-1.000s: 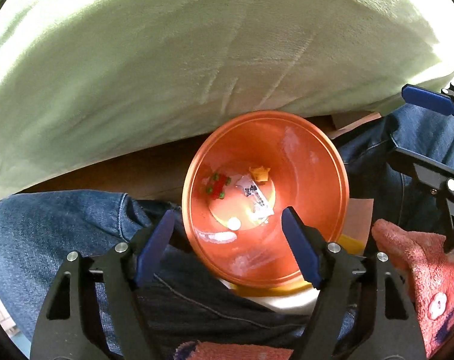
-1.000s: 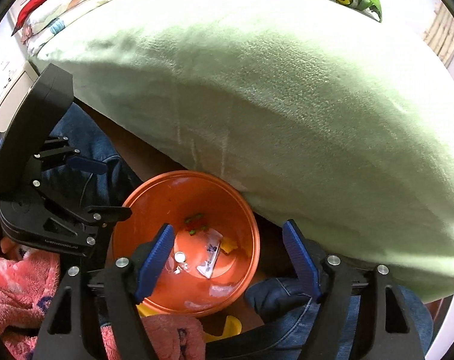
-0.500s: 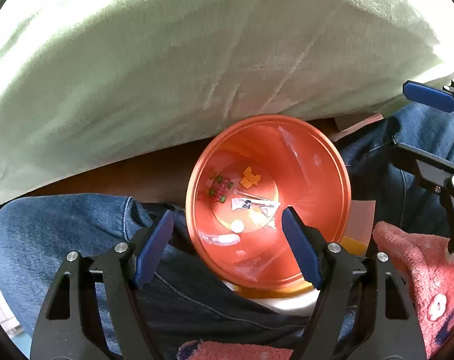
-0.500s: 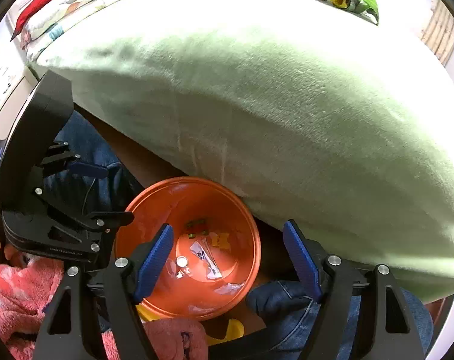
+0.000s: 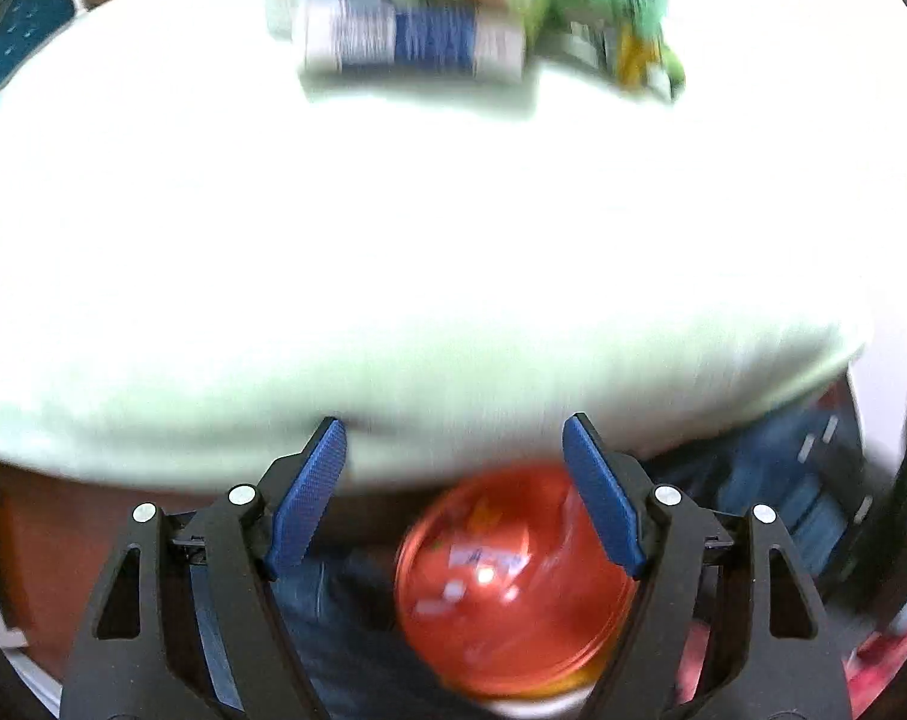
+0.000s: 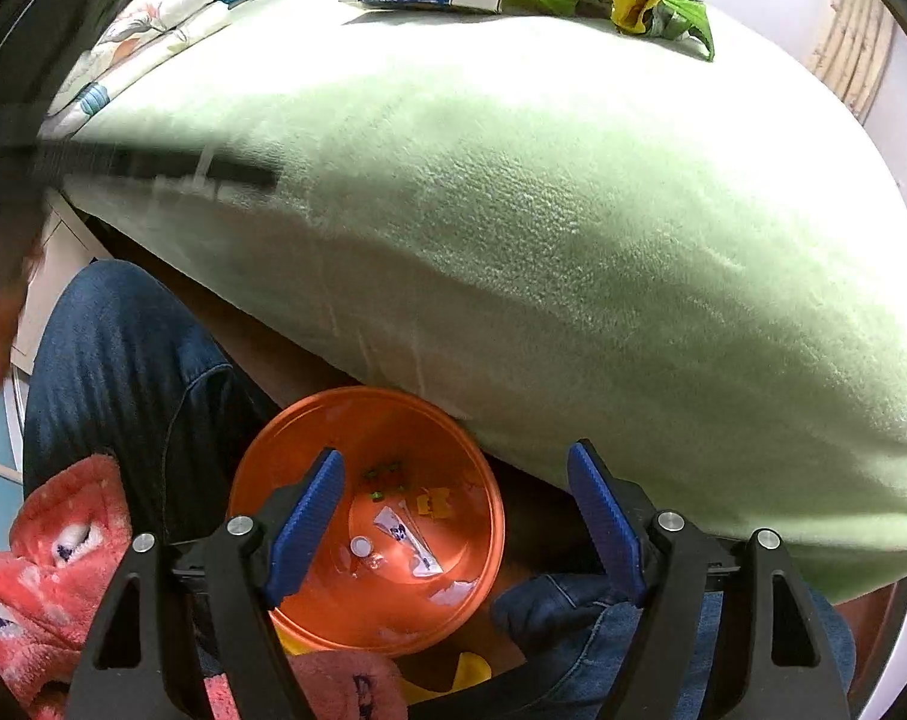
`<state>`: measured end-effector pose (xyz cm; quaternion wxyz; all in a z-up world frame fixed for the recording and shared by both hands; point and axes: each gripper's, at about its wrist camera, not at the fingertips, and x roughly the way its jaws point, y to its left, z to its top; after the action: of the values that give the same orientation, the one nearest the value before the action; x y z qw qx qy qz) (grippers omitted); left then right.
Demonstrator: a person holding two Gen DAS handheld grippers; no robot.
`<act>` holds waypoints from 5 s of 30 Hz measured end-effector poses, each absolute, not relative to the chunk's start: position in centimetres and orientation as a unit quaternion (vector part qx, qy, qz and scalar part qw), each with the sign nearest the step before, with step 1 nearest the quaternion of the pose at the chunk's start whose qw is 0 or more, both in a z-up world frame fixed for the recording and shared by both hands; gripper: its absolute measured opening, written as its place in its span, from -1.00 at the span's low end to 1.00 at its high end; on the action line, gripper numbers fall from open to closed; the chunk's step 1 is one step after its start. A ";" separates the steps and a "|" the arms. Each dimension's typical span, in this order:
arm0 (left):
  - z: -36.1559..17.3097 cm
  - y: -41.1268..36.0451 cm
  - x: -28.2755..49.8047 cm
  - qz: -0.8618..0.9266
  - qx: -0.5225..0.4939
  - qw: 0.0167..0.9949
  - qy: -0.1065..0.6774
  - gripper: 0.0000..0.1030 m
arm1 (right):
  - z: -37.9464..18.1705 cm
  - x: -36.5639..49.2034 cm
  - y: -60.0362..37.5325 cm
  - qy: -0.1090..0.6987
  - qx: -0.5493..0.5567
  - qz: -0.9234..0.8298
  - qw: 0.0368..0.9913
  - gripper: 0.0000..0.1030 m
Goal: Collect trash
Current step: 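Grasp the white and yellow medicine boxes with the left tool, then grasp the pink panda snack bag with the right tool while the left tool holds the boxes, then lower both tools over the orange bucket and open them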
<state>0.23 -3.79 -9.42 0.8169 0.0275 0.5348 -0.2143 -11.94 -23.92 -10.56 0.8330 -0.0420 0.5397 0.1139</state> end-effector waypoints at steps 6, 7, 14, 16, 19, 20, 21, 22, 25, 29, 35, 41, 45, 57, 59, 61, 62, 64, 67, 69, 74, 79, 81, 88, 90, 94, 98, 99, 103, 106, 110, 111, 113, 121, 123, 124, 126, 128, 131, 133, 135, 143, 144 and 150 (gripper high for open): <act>-3.8 -4.0 5.4 -0.243 -0.087 0.830 0.494 0.50 | -9.8 -12.1 -23.9 0.533 -0.037 0.114 0.838 0.46; -3.1 -4.1 5.9 -0.244 -0.100 0.832 0.488 0.51 | -9.7 -12.2 -23.9 0.532 -0.036 0.114 0.838 0.46; -1.1 -3.8 12.4 -0.234 -0.237 0.813 0.478 0.53 | -8.7 -12.7 -24.7 0.525 -0.028 0.112 0.843 0.46; -1.4 -3.5 13.9 -0.207 -0.266 0.809 0.482 0.53 | -8.5 -12.8 -24.7 0.523 -0.028 0.113 0.844 0.46; -2.2 -3.6 15.7 -0.205 -0.307 0.791 0.488 0.52 | -8.3 -12.8 -24.7 0.522 -0.031 0.116 0.845 0.46; -2.5 -3.8 16.1 -0.201 -0.312 0.788 0.491 0.39 | -8.3 -12.7 -24.7 0.522 -0.032 0.116 0.845 0.46; -3.1 -4.5 16.4 -0.199 -0.315 0.785 0.495 0.12 | -8.2 -12.7 -24.7 0.522 -0.033 0.115 0.845 0.46; -3.4 -4.4 16.6 -0.194 -0.318 0.782 0.500 -0.04 | -8.1 -12.7 -24.7 0.522 -0.034 0.115 0.845 0.46; -4.3 -3.8 16.7 -0.189 -0.342 0.772 0.502 -0.26 | -7.9 -12.6 -24.5 0.519 -0.034 0.116 0.846 0.46; -4.2 -3.2 15.8 -0.196 -0.346 0.773 0.494 -0.28 | -7.9 -12.6 -24.4 0.518 -0.036 0.117 0.847 0.46; -1.4 -1.3 13.8 -0.219 -0.336 0.788 0.466 -0.43 | -7.6 -12.5 -24.4 0.512 -0.034 0.115 0.850 0.46; 0.8 0.7 10.3 -0.236 -0.304 0.814 0.435 -0.44 | -6.2 -11.4 -24.9 0.497 -0.025 0.113 0.860 0.46; 1.0 2.4 7.8 -0.249 -0.294 0.820 0.425 -0.44 | -4.5 -10.1 -25.1 0.471 -0.033 0.105 0.875 0.46; 3.1 5.9 1.1 -0.251 -0.239 0.856 0.384 -0.44 | 1.4 -3.0 -24.6 0.356 -0.113 0.072 0.925 0.68; 2.9 6.1 0.7 -0.245 -0.231 0.859 0.385 -0.44 | 1.7 -0.7 -23.5 0.344 -0.144 0.077 0.925 0.82; 2.6 6.3 0.5 -0.238 -0.225 0.862 0.387 -0.44 | 1.8 1.3 -22.5 0.335 -0.176 0.076 0.922 0.85; 2.4 6.5 0.3 -0.235 -0.226 0.862 0.389 -0.44 | 1.8 2.1 -21.8 0.329 -0.197 0.071 0.921 0.89; 1.9 6.6 0.3 -0.237 -0.230 0.857 0.395 -0.44 | 1.4 4.4 -20.6 0.323 -0.241 0.062 0.913 0.89; 1.3 6.7 0.1 -0.231 -0.229 0.856 0.401 -0.44 | 0.3 6.9 -19.2 0.323 -0.303 0.051 0.895 0.89; 1.1 6.9 0.0 -0.231 -0.232 0.854 0.405 -0.44 | -0.2 7.7 -18.6 0.327 -0.328 0.049 0.885 0.88; 1.0 6.9 -0.1 -0.229 -0.229 0.854 0.407 -0.44 | -1.6 8.6 -18.4 0.364 -0.342 0.057 0.865 0.18; 0.9 6.8 0.0 -0.227 -0.224 0.856 0.406 -0.44 | -0.6 7.1 -19.8 0.357 -0.306 0.061 0.880 -0.05; 0.7 6.8 0.1 -0.228 -0.224 0.856 0.407 -0.44 | 0.1 6.5 -20.4 0.356 -0.281 0.069 0.888 -0.13; 0.5 6.3 0.2 -0.230 -0.220 0.854 0.413 -0.44 | 3.2 3.0 -22.6 0.360 -0.180 0.115 0.908 -0.48; 0.4 6.1 0.2 -0.232 -0.217 0.852 0.415 -0.44 | 3.6 2.5 -22.9 0.364 -0.166 0.121 0.908 -0.60; 0.4 5.6 0.0 -0.236 -0.204 0.853 0.419 -0.44 | 4.5 0.8 -23.0 0.369 -0.149 0.139 0.907 -0.63; 0.3 5.2 -0.4 -0.247 -0.194 0.849 0.425 -0.44 | 5.4 -1.4 -23.5 0.374 -0.131 0.159 0.904 -0.64; 0.4 5.1 -0.6 -0.253 -0.189 0.847 0.427 -0.44 | 5.7 -2.0 -23.7 0.375 -0.126 0.164 0.904 -0.64; 0.9 4.6 -2.0 -0.268 -0.159 0.846 0.432 -0.44 | 6.9 -4.8 -24.1 0.374 -0.106 0.189 0.902 -0.64; 1.2 4.1 -3.4 -0.286 -0.134 0.842 0.438 -0.44 | 7.6 -7.3 -24.0 0.379 -0.093 0.211 0.897 -0.64; 1.3 3.3 -5.1 -0.313 -0.106 0.832 0.446 -0.44 | 7.9 -10.0 -23.4 0.387 -0.086 0.234 0.888 -0.65; 1.3 3.0 -5.6 -0.318 -0.097 0.830 0.447 -0.44 | 7.9 -10.5 -23.3 0.391 -0.085 0.240 0.884 -0.65; 1.2 2.6 -6.2 -0.325 -0.085 0.826 0.453 -0.44 | 7.8 -11.7 -22.8 0.402 -0.086 0.253 0.876 -0.65; -2.4 1.6 -7.6 -0.315 -0.047 0.804 0.502 -0.44 | 4.7 -14.1 -22.2 0.461 -0.071 0.281 0.839 -0.65; -4.2 1.4 -7.6 -0.304 -0.040 0.796 0.522 -0.44 | 3.2 -14.3 -22.1 0.479 -0.068 0.279 0.830 -0.65; -5.3 1.2 -7.6 -0.301 -0.039 0.789 0.534 -0.44 | 2.2 -14.3 -22.1 0.490 -0.063 0.278 0.824 -0.65; -7.8 0.7 -7.7 -0.292 -0.032 0.774 0.560 -0.44 | 0.2 -14.5 -21.9 0.511 -0.059 0.276 0.812 -0.65; -9.7 0.3 -7.7 -0.288 -0.028 0.763 0.579 -0.44 | -1.5 -14.6 -21.8 0.528 -0.052 0.273 0.803 -0.65; -12.8 -0.2 -7.4 -0.278 -0.024 0.743 0.609 -0.44 | -4.2 -14.3 -22.1 0.556 -0.036 0.262 0.788 -0.65; -14.6 -0.6 -7.4 -0.272 -0.021 0.731 0.626 -0.44 | -6.3 -14.0 -22.3 0.575 -0.026 0.251 0.778 -0.65; -16.2 -1.1 -7.2 -0.264 -0.016 0.722 0.640 -0.44 | -7.6 -13.8 -22.4 0.587 -0.018 0.245 0.772 -0.65; -20.0 -2.7 -6.2 -0.255 -0.019 0.692 0.675 -0.44 | -11.8 -12.4 -22.9 0.621 0.018 0.222 0.752 -0.65; -20.2 -2.9 -6.2 -0.255 -0.017 0.690 0.677 -0.44 | -12.1 -12.2 -22.9 0.624 0.022 0.219 0.750 -0.65; -21.5 -4.2 -6.1 -0.232 -0.007 0.685 0.691 -0.15 | -12.5 -11.6 -23.3 0.631 0.038 0.204 0.748 0.18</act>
<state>-6.09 -4.19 -21.49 0.6848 -0.0069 0.6906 -0.2325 -11.58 -23.27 -12.46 0.7477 0.0384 0.6307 0.2042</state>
